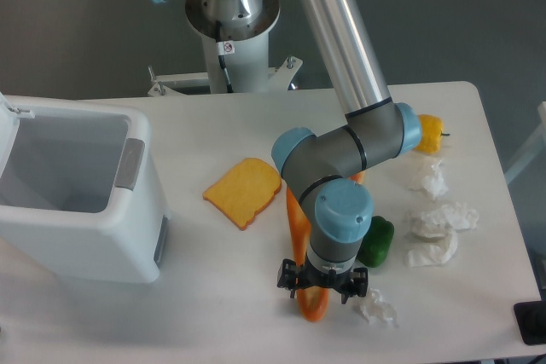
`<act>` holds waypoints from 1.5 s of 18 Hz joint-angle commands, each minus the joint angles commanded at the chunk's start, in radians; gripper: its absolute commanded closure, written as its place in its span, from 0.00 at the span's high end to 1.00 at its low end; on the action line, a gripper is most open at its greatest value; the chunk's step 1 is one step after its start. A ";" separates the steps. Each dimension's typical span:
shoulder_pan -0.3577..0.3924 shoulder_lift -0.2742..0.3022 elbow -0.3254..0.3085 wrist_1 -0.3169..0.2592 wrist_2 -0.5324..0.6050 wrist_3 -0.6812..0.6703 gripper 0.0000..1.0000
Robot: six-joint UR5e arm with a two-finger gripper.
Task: Pick up the long bread
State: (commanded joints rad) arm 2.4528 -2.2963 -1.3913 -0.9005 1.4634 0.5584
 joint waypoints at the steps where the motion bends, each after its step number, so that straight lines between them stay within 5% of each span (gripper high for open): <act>1: -0.003 -0.002 -0.003 0.014 0.000 0.000 1.00; 19: -0.012 -0.002 -0.021 0.032 0.058 0.000 0.70; 27: -0.018 0.001 -0.021 0.032 0.066 -0.002 0.38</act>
State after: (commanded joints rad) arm 2.4344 -2.2948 -1.4128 -0.8682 1.5294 0.5568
